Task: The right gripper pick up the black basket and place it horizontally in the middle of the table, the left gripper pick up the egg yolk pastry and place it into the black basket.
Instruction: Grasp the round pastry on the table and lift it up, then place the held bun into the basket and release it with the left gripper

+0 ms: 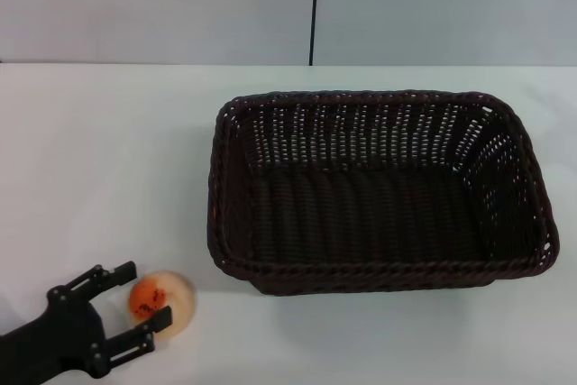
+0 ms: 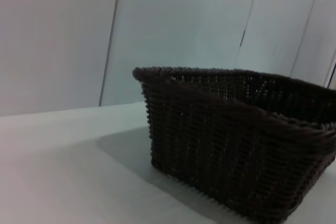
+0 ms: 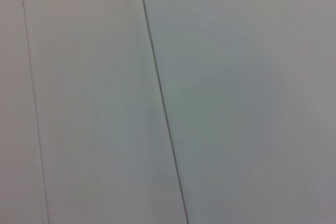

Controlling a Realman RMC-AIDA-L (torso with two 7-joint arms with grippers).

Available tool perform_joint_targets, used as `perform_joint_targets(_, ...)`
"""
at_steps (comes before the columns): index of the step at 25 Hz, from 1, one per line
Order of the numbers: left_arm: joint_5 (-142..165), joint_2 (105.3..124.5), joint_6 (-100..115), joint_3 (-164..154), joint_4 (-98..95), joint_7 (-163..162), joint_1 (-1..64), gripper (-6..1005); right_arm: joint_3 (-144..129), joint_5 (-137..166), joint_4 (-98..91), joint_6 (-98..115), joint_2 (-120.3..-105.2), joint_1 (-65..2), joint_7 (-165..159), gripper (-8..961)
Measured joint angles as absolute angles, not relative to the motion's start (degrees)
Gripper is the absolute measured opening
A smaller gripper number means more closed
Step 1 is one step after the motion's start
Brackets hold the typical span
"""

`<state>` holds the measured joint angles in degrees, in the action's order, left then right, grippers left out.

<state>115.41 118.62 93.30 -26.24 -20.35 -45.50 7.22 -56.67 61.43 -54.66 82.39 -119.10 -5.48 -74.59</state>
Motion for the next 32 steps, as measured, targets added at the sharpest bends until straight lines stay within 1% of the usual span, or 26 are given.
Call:
perform_joint_targets(10, 115.54, 118.61, 91.29, -29.79, -18.39, -42.96, 8.22, 814, -48.90, 61.25, -47.87, 89.05, -119.01, -7.26, -74.73, 672)
perform_joint_targets(14, 115.45, 118.53, 92.28, -29.66, -18.40, -40.84, 7.92, 710, -45.61, 61.22, -44.02, 91.67, -119.00, -8.07, -74.14, 672)
perform_joint_targets(18, 114.90, 118.56, 92.51, -28.93, -18.24, -39.27, 7.69, 513, -42.49, 61.08, -40.85, 92.69, -119.06, -8.50, -72.99, 672)
perform_joint_targets(22, 114.31, 118.36, 95.56, -24.74, -18.36, -39.74, 7.57, 356, -35.45, 59.49, -34.01, 95.58, -118.95, -9.24, -72.28, 672)
perform_joint_targets(28, 114.14, 118.09, 102.37, -17.43, -22.11, -40.04, 8.17, 292, -33.08, 59.16, -31.57, 100.30, -118.96, -8.67, -68.54, 672)
perform_joint_targets(32, 114.09, 118.34, 106.68, -14.40, -24.43, -42.89, 11.49, 272, -32.94, 59.23, -30.45, 101.29, -118.87, -8.70, -68.33, 672)
